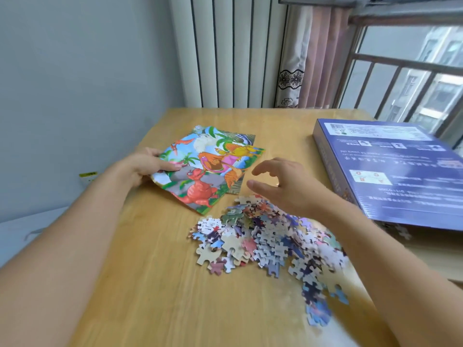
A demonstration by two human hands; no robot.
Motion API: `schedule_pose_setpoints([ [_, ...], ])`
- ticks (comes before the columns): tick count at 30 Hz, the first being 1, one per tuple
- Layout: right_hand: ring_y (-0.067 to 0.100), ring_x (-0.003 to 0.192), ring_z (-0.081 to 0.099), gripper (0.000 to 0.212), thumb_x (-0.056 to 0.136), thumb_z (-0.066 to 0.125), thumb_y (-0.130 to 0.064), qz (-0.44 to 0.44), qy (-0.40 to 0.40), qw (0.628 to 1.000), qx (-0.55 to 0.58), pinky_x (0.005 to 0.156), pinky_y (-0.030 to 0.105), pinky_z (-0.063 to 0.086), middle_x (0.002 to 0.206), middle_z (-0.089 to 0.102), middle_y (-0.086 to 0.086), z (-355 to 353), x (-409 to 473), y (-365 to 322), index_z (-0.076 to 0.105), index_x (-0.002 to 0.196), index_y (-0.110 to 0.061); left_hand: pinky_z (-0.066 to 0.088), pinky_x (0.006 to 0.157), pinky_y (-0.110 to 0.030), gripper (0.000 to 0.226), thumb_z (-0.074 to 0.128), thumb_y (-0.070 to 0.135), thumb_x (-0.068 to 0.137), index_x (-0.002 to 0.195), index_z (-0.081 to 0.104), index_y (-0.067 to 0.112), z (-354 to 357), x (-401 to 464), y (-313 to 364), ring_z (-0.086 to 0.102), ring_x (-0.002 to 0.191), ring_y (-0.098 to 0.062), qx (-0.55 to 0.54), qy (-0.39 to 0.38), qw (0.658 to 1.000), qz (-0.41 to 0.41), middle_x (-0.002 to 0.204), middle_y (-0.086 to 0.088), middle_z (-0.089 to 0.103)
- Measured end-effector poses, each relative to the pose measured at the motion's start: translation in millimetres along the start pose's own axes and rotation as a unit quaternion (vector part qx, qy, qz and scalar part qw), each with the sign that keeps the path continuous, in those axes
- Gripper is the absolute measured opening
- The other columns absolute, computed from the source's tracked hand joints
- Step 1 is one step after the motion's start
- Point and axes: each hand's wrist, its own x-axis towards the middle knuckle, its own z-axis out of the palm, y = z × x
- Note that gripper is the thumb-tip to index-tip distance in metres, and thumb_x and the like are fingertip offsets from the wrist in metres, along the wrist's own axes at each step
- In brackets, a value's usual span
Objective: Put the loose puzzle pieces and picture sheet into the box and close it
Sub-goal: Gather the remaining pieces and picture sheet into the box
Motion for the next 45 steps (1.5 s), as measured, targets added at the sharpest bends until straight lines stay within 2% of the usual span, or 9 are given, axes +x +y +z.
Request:
schedule_pose_setpoints([
  [5,0.012,0.145,0.034,0.124,0.055,0.084,-0.072,-0.005,-0.249,0.964,-0.089,0.117,0.036,0.032,0.161,0.028,-0.014,-13,-27,-23,0.016,0.155,-0.044,0.049,0.083,-0.031,0.067,0.096,0.031,0.059,0.112,0.058,0.016,24,-34,-19,0.065,0.100,-0.023,0.104,0.173,0.977,0.072,0.114,-0.004,0.067],
  [11,0.025,0.123,0.049,0.092,0.065,0.082,-0.066,-0.026,-0.211,0.968,-0.133,0.102,0.042,0.046,0.133,0.047,0.001,1,-24,-18,0.041,0.145,-0.044,0.040,0.099,-0.046,0.077,0.081,0.051,0.071,0.133,0.051,0.016,62,-71,-8,0.045,0.127,-0.036,0.333,0.304,0.873,0.186,0.135,-0.012,0.052],
  [15,0.023,0.095,0.056,0.054,0.081,0.075,-0.045,-0.068,-0.171,0.973,-0.137,0.084,0.038,0.051,0.092,0.047,-0.008,2,-29,-15,0.055,0.131,-0.040,0.044,0.100,-0.033,0.037,0.073,0.037,0.087,0.118,0.069,0.018,100,-90,-5,0.057,0.116,-0.020,0.212,0.169,0.891,0.365,0.124,-0.003,0.063],
  [21,0.030,0.092,0.064,0.053,0.091,0.058,-0.031,-0.077,-0.060,0.978,-0.182,0.063,0.032,0.039,0.086,0.057,-0.003,1,-40,-13,0.044,0.141,-0.042,0.043,0.091,-0.027,0.018,0.061,0.032,0.096,0.111,0.070,0.026,115,-104,-18,0.056,0.106,-0.009,0.265,-0.003,0.895,0.360,0.116,0.008,0.063],
  [25,0.027,0.115,0.058,0.073,0.087,0.068,-0.050,-0.047,-0.115,0.979,-0.160,0.084,0.038,0.051,0.126,0.060,0.004,4,-37,-11,0.038,0.149,-0.027,0.044,0.097,-0.033,0.024,0.056,0.028,0.098,0.120,0.067,0.026,118,-102,-19,0.055,0.113,-0.013,0.252,-0.011,0.904,0.344,0.120,0.005,0.061],
  [29,0.024,0.097,0.059,0.044,0.087,0.071,-0.040,-0.045,-0.111,0.982,-0.145,0.078,0.035,0.051,0.110,0.061,0.002,10,-25,-11,0.061,0.126,-0.022,0.042,0.096,-0.030,0.028,0.047,0.020,0.102,0.123,0.065,0.023,122,-105,-15,0.055,0.112,-0.011,0.242,-0.003,0.906,0.348,0.118,0.005,0.062],
  [34,0.029,0.084,0.062,0.025,0.085,0.068,-0.018,-0.049,-0.038,0.992,-0.105,0.072,0.037,0.053,0.095,0.069,0.006,11,-27,-5,0.069,0.110,-0.016,0.038,0.069,-0.019,0.026,0.047,0.020,0.103,0.117,0.069,0.020,121,-108,-14,0.045,0.067,0.005,0.212,0.006,0.911,0.354,0.082,0.019,0.050],
  [39,0.022,0.077,0.063,0.017,0.086,0.073,-0.012,-0.010,0.039,0.999,-0.008,0.070,0.033,0.050,0.092,0.072,0.005,-4,-40,4,0.073,0.103,-0.010,0.043,0.081,-0.029,0.026,0.048,0.026,0.103,0.118,0.068,0.023,124,-112,-11,0.059,0.085,-0.005,0.216,-0.008,0.906,0.363,0.115,0.005,0.062],
  [45,0.012,0.064,0.055,0.020,0.081,0.083,-0.024,0.050,0.112,0.982,0.144,0.059,0.028,0.045,0.079,0.070,0.004,-21,-63,22,0.075,0.094,-0.012,0.047,0.096,-0.039,0.022,0.054,0.032,0.100,0.115,0.069,0.026,128,-123,-6,0.055,0.096,-0.009,0.232,-0.022,0.895,0.380,0.111,0.013,0.060],
])
